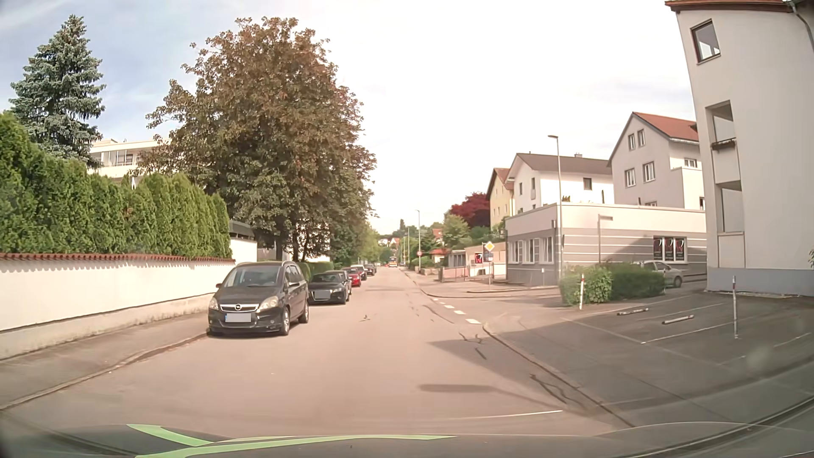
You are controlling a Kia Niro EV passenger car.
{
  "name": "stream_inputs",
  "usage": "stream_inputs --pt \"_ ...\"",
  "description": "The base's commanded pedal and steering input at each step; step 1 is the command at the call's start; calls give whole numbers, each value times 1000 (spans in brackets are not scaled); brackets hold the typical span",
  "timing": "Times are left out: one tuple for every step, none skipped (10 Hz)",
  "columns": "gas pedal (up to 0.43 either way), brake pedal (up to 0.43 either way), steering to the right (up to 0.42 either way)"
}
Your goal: Follow the waypoints while adhering to traffic rules and regulations
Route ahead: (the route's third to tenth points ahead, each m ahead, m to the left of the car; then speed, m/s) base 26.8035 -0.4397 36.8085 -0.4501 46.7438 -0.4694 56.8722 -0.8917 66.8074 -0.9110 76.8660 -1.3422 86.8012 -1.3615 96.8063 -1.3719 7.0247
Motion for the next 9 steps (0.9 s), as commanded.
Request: stream_inputs --pt "20 0 -9" --pt "20 0 -9" --pt "20 0 -8" --pt "28 0 -8" --pt "28 0 -8" --pt "28 0 -7" --pt "28 0 -8" --pt "28 0 -7" --pt "39 0 -8"
